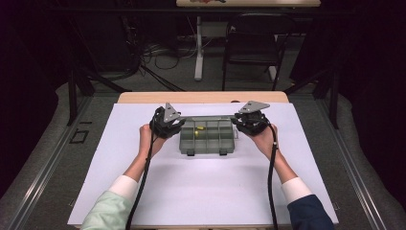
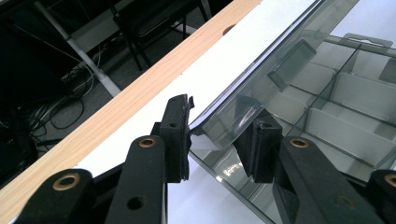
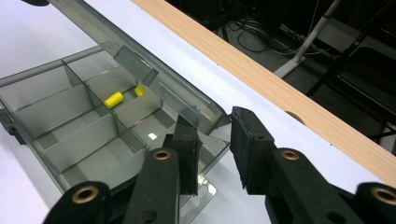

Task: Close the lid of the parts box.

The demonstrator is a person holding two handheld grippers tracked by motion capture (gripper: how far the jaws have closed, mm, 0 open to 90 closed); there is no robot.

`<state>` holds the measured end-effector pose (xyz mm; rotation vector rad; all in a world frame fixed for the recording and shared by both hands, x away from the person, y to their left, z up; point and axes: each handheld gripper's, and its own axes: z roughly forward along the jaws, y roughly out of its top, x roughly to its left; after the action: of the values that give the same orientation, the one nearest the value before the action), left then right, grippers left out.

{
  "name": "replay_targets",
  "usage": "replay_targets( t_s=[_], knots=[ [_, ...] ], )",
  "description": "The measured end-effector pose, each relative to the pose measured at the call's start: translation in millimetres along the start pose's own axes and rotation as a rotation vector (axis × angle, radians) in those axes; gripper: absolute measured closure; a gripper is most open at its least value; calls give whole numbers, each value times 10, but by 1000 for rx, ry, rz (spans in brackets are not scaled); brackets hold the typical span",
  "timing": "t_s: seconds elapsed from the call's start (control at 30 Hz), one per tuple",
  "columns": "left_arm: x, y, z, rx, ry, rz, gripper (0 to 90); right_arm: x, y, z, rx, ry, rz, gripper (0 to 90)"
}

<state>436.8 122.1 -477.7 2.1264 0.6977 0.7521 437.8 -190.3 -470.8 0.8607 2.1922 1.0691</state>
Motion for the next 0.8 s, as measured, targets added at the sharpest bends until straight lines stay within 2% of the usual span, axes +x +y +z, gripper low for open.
replay_targets(
  t_s=[0.17,0.23,0.3,0.33,0.37,0.47,0.53,0.6,0.7,0.8],
  knots=[
    [-12,16,-6,9,-6,10,621,4,5,-2,6,-1,-7,724],
    [-16,34,-9,26,-3,9,537,1,5,-1,6,1,-8,724],
    [-8,65,-22,54,-34,-3,417,2,7,-1,8,-1,-9,722],
    [-12,77,-40,45,-40,-20,359,2,6,-2,9,0,-10,722],
    [-8,95,-77,34,-49,-20,332,1,6,-2,9,0,-11,723],
    [0,175,-202,-18,-78,-53,325,2,4,-2,10,2,-9,723],
    [30,242,-279,-43,-83,-75,408,3,5,-3,12,0,-10,723],
    [64,302,-334,-75,-79,-104,541,4,5,-3,12,0,-9,723],
    [104,355,-322,-67,-55,-140,718,7,3,-3,10,-2,-6,722],
    [125,353,-272,-37,-39,-152,820,10,-6,-4,6,0,-1,721]
  ],
)
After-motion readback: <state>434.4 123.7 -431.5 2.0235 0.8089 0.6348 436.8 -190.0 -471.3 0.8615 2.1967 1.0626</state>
